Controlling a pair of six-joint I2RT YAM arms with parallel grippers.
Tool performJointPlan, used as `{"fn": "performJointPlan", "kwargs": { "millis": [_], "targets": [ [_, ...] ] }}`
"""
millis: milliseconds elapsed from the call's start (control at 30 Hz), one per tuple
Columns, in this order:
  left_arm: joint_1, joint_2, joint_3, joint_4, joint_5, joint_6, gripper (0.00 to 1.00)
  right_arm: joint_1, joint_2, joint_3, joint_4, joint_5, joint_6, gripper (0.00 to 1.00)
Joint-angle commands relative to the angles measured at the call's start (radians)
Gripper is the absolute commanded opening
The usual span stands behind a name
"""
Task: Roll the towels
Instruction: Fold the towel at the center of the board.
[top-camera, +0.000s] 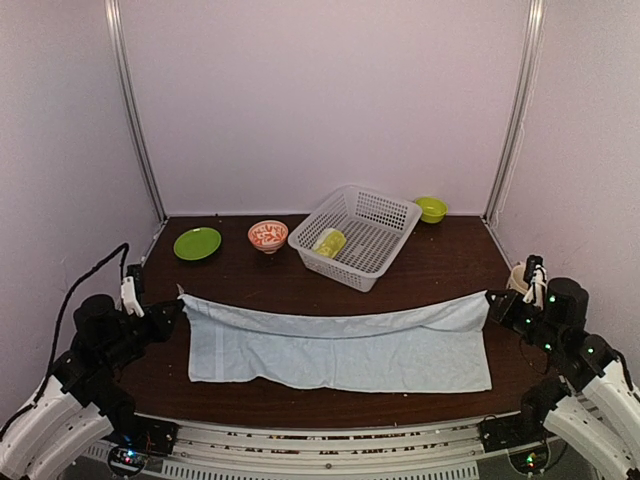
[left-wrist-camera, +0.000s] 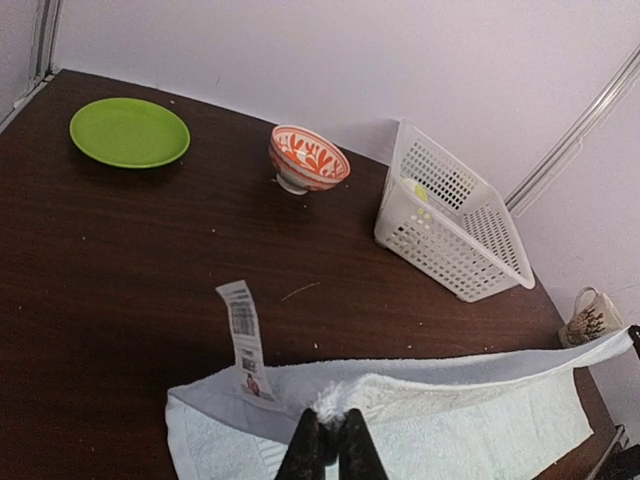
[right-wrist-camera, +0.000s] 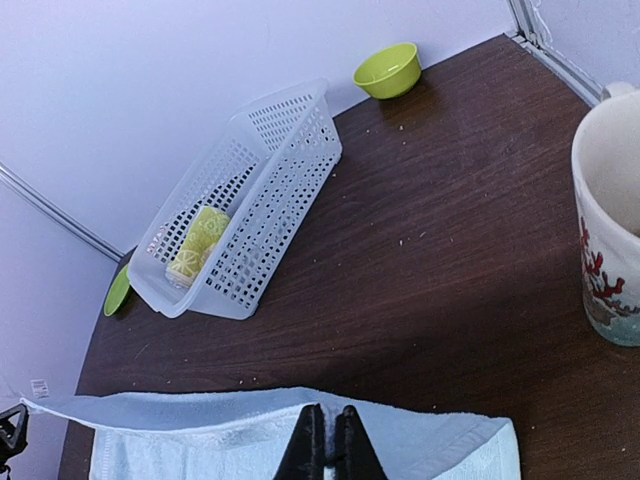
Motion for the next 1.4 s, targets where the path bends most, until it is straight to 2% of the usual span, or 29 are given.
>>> {"fn": "performJointPlan", "kwargs": {
  "millis": [0, 300, 700, 733, 767, 800, 867, 900, 933, 967, 1000, 1100, 1200, 1300, 1367],
  "targets": [
    [0.008, -0.027, -0.035, -0.054, 0.019, -0.048, 0.0, -0.006, -0.074, -0.041, -0.074, -0.021, 0.049, 0.0],
    [0.007, -0.046, -0.045, -0.102, 0.076, -0.049, 0.0, -0.006, -0.173, -0.058, -0.165, -0.035, 0.076, 0.0],
    [0.005, -0.176, -0.078, -0.19, 0.109, -0.123, 0.0, -0.006, -0.288, -0.071, -0.251, -0.11, 0.114, 0.0],
    [0.006, -0.187, -0.081, -0.196, 0.114, -0.131, 0.06, -0.005, -0.3, -0.072, -0.247, -0.129, 0.113, 0.0],
    [0.006, -0.197, -0.084, -0.195, 0.122, -0.141, 0.22, -0.006, -0.313, -0.072, -0.24, -0.155, 0.11, 0.0],
    [0.005, -0.209, -0.086, -0.198, 0.127, -0.146, 0.37, -0.005, -0.325, -0.071, -0.243, -0.172, 0.107, 0.12],
    [0.005, -0.22, -0.079, -0.215, 0.126, -0.166, 0.52, -0.005, -0.336, -0.057, -0.252, -0.201, 0.099, 0.54],
    [0.006, -0.227, -0.074, -0.22, 0.125, -0.178, 0.57, -0.005, -0.367, -0.048, -0.261, -0.207, 0.096, 0.67],
    [0.006, -0.233, -0.065, -0.225, 0.127, -0.192, 0.74, -0.005, -0.381, -0.034, -0.27, -0.209, 0.095, 0.85],
    [0.005, -0.238, -0.053, -0.236, 0.127, -0.203, 0.95, -0.005, -0.39, -0.02, -0.273, -0.215, 0.094, 0.96],
    [0.006, -0.241, -0.041, -0.245, 0.126, -0.213, 0.97, -0.006, -0.396, -0.007, -0.276, -0.22, 0.09, 1.0],
    [0.005, -0.234, 0.025, -0.283, 0.112, -0.217, 0.98, -0.006, -0.376, 0.044, -0.297, -0.23, 0.071, 1.0],
    [0.005, -0.185, 0.075, -0.316, 0.085, -0.21, 0.98, -0.005, -0.28, 0.07, -0.287, -0.235, 0.069, 0.99],
    [0.005, -0.061, 0.135, -0.282, 0.093, -0.222, 0.96, -0.006, -0.125, 0.085, -0.252, -0.231, 0.072, 0.91],
    [0.005, 0.062, 0.157, -0.238, 0.121, -0.25, 0.89, -0.006, 0.008, 0.104, -0.264, -0.21, 0.06, 0.81]
  ]
}}
